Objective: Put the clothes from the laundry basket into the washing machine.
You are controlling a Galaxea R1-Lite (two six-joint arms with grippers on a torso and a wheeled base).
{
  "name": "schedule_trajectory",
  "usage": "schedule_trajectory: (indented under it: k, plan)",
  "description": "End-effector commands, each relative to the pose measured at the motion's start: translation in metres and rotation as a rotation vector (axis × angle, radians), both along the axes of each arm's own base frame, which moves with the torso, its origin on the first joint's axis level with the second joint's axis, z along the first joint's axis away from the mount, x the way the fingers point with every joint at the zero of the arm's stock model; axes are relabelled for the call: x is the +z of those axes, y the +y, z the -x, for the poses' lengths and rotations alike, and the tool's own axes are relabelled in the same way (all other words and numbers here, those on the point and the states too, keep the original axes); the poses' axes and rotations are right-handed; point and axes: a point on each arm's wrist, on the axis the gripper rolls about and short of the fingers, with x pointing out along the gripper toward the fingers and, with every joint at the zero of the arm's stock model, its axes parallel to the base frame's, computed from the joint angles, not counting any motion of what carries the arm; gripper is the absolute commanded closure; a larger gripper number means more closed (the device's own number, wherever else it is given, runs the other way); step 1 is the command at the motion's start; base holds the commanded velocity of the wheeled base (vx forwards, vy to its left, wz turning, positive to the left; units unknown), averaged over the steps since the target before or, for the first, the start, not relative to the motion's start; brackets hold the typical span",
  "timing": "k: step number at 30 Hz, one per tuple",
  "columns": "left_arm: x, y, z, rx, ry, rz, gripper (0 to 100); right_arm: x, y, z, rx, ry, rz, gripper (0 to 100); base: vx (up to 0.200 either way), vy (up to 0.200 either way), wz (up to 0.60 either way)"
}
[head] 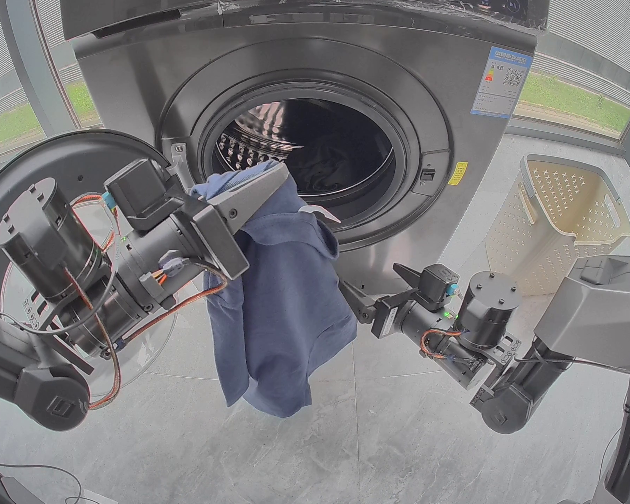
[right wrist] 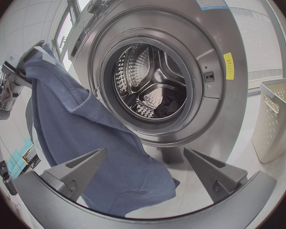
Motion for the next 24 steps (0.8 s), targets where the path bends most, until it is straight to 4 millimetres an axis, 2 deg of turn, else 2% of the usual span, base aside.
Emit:
schedule_trajectory:
  k: [1, 8, 13, 16, 17, 18, 24]
  plan:
    - [0.001, 0.001, 0.002, 0.0, -0.006, 0.004, 100, -0.011, 0.009, -0.017, -0.01, -0.014, 0.007, 0, 0.0, 0.0, 0.0]
    - [0.0, -0.001, 0.005, -0.014, -0.001, 0.0, 100, -0.005, 0.003, -0.033, -0.046, -0.048, -0.013, 0, 0.0, 0.0, 0.0]
    - [-0.001, -0.002, 0.005, -0.019, 0.0, 0.0, 100, -0.002, 0.004, -0.037, -0.049, -0.06, -0.019, 0, 0.0, 0.0, 0.0]
    - [-0.001, -0.002, 0.006, -0.02, 0.0, 0.0, 100, -0.006, 0.007, -0.038, -0.045, -0.05, -0.012, 0, 0.0, 0.0, 0.0]
    - [0.0, -0.002, 0.005, -0.021, 0.0, 0.001, 100, -0.016, 0.015, -0.04, -0.031, -0.029, 0.003, 0, 0.0, 0.0, 0.0]
    - [0.0, -0.002, 0.006, -0.02, -0.001, 0.0, 100, -0.019, 0.017, -0.04, -0.026, -0.028, 0.007, 0, 0.0, 0.0, 0.0]
    - [0.0, -0.001, 0.004, -0.015, -0.002, 0.003, 100, -0.031, 0.035, -0.031, 0.021, -0.016, 0.033, 0, 0.0, 0.0, 0.0]
